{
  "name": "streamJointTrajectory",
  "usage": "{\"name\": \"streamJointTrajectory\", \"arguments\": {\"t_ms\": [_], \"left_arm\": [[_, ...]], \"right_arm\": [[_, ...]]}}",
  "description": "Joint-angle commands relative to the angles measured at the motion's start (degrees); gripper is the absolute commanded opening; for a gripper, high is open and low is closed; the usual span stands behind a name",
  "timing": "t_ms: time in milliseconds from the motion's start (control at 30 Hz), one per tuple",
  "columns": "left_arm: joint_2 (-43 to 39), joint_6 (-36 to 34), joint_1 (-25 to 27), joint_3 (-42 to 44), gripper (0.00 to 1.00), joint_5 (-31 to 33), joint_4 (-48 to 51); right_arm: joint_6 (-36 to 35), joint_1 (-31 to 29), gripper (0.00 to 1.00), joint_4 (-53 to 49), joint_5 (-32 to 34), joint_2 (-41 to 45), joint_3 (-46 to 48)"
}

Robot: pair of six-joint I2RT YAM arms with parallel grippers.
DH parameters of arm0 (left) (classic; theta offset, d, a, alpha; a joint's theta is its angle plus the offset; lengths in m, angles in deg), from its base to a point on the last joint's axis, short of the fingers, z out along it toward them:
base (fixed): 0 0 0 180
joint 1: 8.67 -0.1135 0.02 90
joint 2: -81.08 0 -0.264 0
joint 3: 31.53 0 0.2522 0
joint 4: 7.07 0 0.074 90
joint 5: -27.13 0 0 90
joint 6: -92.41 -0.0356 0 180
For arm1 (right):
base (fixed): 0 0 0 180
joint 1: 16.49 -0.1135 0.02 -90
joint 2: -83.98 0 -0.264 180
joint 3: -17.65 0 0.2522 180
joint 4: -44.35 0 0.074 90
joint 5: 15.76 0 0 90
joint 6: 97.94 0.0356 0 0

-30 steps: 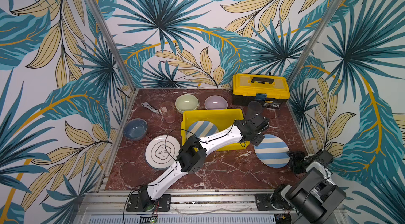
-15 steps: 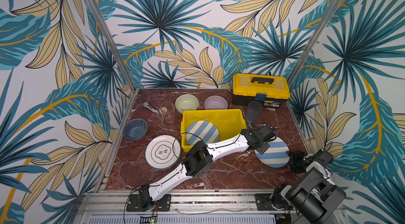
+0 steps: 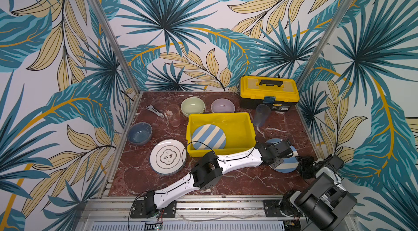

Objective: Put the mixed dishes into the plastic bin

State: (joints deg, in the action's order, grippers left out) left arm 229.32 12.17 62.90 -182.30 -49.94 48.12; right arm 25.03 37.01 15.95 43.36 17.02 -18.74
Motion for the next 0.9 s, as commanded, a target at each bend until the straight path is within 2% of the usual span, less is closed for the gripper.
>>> {"name": "streamJointTrajectory", "arguments": {"t_ms": [0, 267, 600, 867], "left_arm": [[-2.5, -1.7, -0.5, 1.5, 0.33, 2.2, 0.6], [-4.5, -1.8, 0.3, 10.1, 0.33, 1.5, 1.2], [-2.4, -2.5, 0.4, 8.9, 0.32, 2.2, 1.2], [-3.1, -1.3, 0.6, 13.7, 0.32, 1.5, 1.2]], "right_arm": [[0.5, 0.0, 0.56, 0.0, -0.4, 0.6, 1.5], [0.5, 0.0, 0.56, 0.4, -0.6, 0.5, 1.5], [-0.1, 0.0, 0.57, 0.1, -0.2, 0.8, 0.8], [-0.6, 0.0, 0.58, 0.0, -0.9, -0.2, 0.4]]}}
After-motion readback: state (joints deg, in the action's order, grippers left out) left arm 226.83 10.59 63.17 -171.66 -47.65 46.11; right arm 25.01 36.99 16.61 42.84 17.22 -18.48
